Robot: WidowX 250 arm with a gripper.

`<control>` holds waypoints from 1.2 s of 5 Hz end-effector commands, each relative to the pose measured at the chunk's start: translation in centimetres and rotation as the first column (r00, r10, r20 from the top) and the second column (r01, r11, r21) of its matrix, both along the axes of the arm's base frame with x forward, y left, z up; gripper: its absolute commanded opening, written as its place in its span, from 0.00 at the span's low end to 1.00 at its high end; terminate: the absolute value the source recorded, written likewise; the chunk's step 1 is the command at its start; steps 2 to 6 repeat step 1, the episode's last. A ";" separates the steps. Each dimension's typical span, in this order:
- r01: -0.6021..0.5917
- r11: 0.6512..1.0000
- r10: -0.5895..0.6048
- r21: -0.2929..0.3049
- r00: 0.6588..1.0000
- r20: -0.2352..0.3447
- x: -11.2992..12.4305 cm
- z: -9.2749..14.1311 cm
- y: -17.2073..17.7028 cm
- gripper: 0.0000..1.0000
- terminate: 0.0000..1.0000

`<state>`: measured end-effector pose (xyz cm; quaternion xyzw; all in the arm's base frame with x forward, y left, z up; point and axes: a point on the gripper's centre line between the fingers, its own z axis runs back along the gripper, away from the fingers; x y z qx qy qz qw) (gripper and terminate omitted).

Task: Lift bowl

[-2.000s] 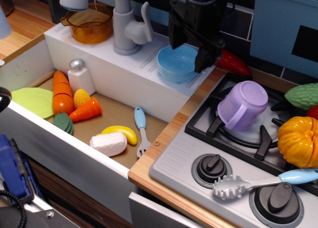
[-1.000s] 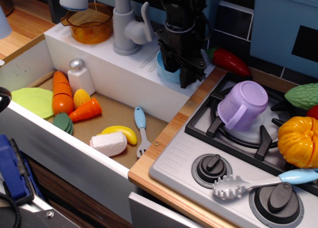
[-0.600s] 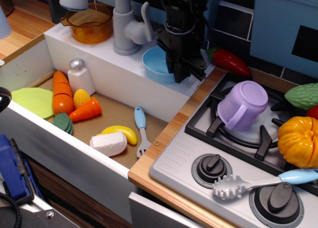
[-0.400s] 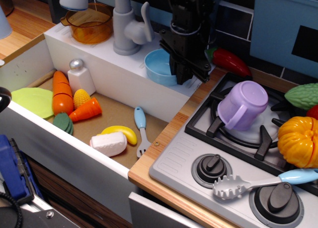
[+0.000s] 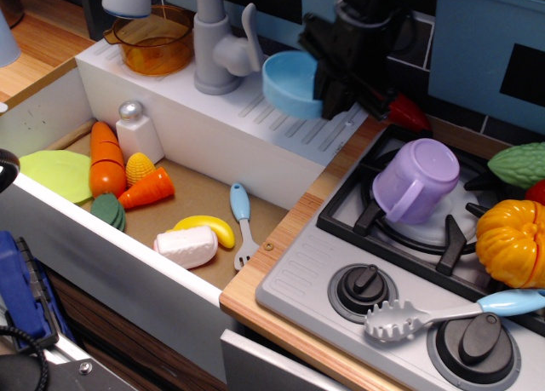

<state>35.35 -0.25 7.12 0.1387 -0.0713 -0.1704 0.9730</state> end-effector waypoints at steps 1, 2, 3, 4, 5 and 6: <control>0.014 1.000 -0.014 -0.005 0.994 0.110 1.5 4.9 -0.5 0.00 1.00; 0.014 1.000 -0.014 -0.005 0.994 0.110 1.5 4.9 -0.5 0.00 1.00; 0.014 1.000 -0.014 -0.005 0.994 0.110 1.5 4.9 -0.5 0.00 1.00; 0.014 1.000 -0.014 -0.005 0.994 0.110 1.5 4.9 -0.5 0.00 1.00; 0.014 1.000 -0.014 -0.005 0.994 0.110 1.5 4.9 -0.5 0.00 1.00; 0.014 1.000 -0.014 -0.005 0.994 0.110 1.5 4.9 -0.5 0.00 1.00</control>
